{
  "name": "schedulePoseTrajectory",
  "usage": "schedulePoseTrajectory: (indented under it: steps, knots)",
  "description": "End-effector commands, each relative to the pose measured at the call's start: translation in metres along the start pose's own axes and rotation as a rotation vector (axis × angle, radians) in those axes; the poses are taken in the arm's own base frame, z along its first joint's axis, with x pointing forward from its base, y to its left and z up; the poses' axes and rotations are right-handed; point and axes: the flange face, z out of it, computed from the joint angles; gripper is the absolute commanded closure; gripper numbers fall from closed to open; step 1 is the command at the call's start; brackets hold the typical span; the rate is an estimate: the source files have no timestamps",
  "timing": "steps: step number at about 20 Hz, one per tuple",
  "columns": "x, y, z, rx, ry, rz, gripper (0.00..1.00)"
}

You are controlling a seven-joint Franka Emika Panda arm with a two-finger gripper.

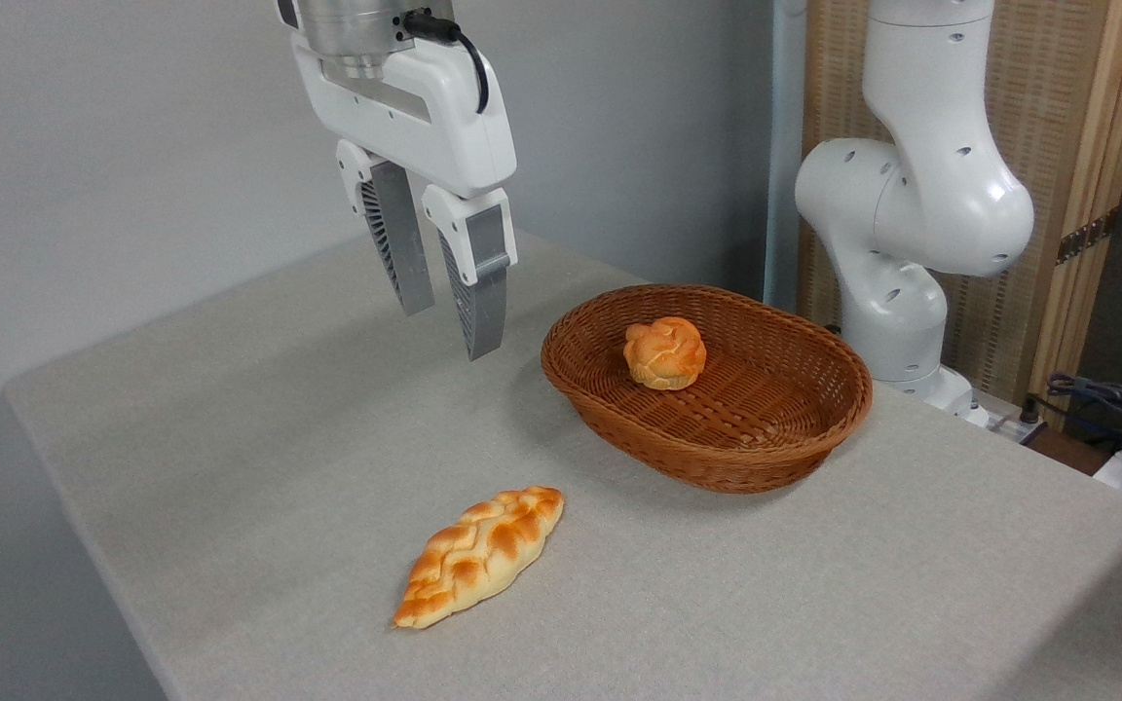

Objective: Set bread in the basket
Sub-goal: 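Lower the open gripper down onto the braided bread loaf, then align the gripper fingers around the loaf's end and close them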

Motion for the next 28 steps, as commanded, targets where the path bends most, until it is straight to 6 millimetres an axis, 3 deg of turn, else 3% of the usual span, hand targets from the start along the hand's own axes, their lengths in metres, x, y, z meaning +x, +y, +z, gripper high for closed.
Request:
schedulePoseTrajectory:
  steps: [1,6,10,12,18,20,23,28]
  knots:
    - [-0.004,0.001,-0.006,0.02,0.011,0.005,0.0]
    - [-0.005,0.0,-0.003,0.033,0.024,0.003,0.0]
    - [-0.014,0.008,0.014,0.071,0.059,-0.003,0.0]
    - [-0.019,0.012,0.037,0.048,0.034,-0.005,0.0]
    - [-0.019,0.009,0.137,0.043,0.049,-0.074,0.0]
    - [-0.022,0.01,0.16,0.053,0.057,-0.077,0.0]
    - [-0.019,0.012,0.175,0.043,0.047,-0.073,0.0]
    - [-0.016,0.01,0.183,0.038,0.04,-0.065,0.0]
